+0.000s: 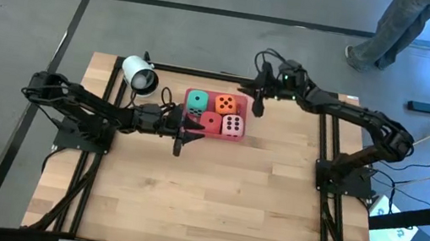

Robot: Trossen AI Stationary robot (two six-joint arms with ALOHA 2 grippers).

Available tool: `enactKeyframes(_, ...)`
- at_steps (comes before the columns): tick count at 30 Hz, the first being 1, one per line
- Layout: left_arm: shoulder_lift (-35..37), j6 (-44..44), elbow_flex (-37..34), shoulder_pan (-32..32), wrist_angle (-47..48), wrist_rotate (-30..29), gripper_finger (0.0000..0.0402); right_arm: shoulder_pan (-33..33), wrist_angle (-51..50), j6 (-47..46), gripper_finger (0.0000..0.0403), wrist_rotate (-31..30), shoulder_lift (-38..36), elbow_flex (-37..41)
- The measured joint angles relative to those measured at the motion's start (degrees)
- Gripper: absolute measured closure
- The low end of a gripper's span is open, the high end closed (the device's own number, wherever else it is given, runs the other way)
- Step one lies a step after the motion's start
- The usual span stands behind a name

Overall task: Pick & Place Dice
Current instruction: Put the small orange dice into the pink bin

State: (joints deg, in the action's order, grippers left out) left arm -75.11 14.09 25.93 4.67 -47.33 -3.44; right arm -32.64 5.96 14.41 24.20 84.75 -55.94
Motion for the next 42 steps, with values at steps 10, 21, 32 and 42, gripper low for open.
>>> enactKeyframes(10, 0.00, 0.79, 0.00, -0.06, 0.02, 0.45, 0.0263, -0.86, -18.26, 4.41, 0.0353, 1.67, 3.75, -12.17)
enactKeyframes(21, 0.00, -0.23, -0.02, -0.07, 1.55, 0.52, 0.0263, -0.41, -37.02, 9.04, 0.0353, -2.88, 16.18, -22.56)
enactKeyframes(32, 2.45, -3.40, -0.05, -0.07, 3.84, 3.52, 0.0263, -0.09, -45.43, 11.63, 0.0353, -8.21, 20.79, -24.00)
enactKeyframes(42, 7.17, -4.49, -0.04, -0.15, 5.61, 3.51, 0.0263, 1.80, -44.54, 12.22, 0.0353, -10.34, 25.68, -24.03)
